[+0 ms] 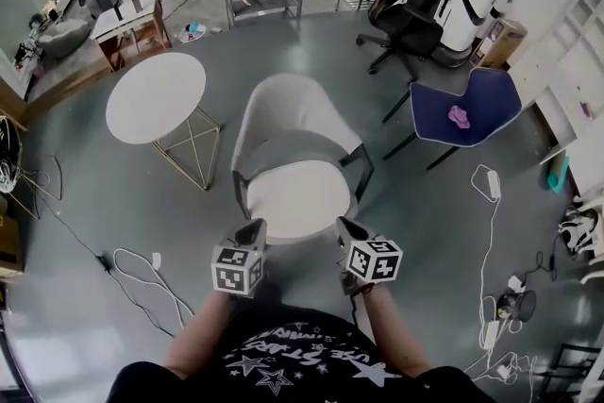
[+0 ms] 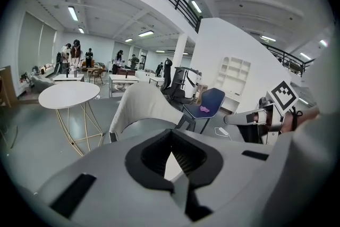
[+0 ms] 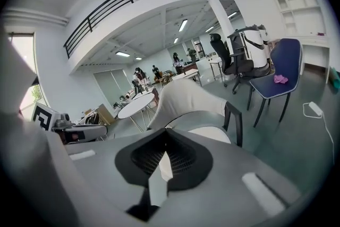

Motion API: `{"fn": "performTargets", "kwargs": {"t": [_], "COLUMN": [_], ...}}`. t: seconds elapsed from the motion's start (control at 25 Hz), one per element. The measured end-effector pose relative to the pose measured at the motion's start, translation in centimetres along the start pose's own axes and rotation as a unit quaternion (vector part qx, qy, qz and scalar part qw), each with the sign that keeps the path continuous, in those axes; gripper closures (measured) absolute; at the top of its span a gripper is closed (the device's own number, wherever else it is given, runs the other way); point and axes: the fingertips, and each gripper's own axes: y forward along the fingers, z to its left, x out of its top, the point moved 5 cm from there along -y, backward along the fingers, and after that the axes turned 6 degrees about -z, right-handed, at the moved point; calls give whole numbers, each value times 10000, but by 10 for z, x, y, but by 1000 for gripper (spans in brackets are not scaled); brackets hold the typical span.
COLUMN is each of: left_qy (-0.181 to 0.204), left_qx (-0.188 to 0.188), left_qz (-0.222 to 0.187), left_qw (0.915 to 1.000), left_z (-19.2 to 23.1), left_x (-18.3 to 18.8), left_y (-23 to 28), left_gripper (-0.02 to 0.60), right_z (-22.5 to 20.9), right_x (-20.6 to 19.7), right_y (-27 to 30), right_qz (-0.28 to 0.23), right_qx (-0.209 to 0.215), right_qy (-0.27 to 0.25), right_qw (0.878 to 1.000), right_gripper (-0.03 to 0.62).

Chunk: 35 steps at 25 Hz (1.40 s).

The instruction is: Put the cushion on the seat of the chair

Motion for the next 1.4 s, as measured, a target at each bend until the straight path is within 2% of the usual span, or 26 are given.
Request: {"fn": "performTargets", "kwargs": {"t": [0.24,0.52,0.68,0.8,0.92,1.12,1.4], "left_qy": [38,-203,-293,-336,-410,-164,-308], "left_qx": [136,455,579,678,762,822,851], "left_qz": [-315,-476,-590,-718,-907,-975,-1073], "left_qw": [9994,9976,9962,9945,9921,9917,9901], "left_z": [-41,-91,-120,-137,-149,-161,-155], "left_x": [-11,-58,-75,-84,-82,-80,-85], "left_y": [-30,-90,-120,-142,-163,-195,-216], "left_gripper": [573,574,573,574,573,572,573], "right_z": [2,10,9,11,16,33,54], "right_x": [-18,-62,-76,-80,-75,-73,-81], "right_y": [-41,-114,-151,-172,-183,-191,-196], "right_qz": [-63,-33,29,-142,-360,-449,-380], "right_qx": [308,683,795,937,1079,1246,1221], "right_qy": [-145,-88,-235,-303,-320,-351,-660], "right_qw": [9994,9976,9966,9950,9930,9906,9896], "right_gripper": [591,591,591,591,591,591,591]}}
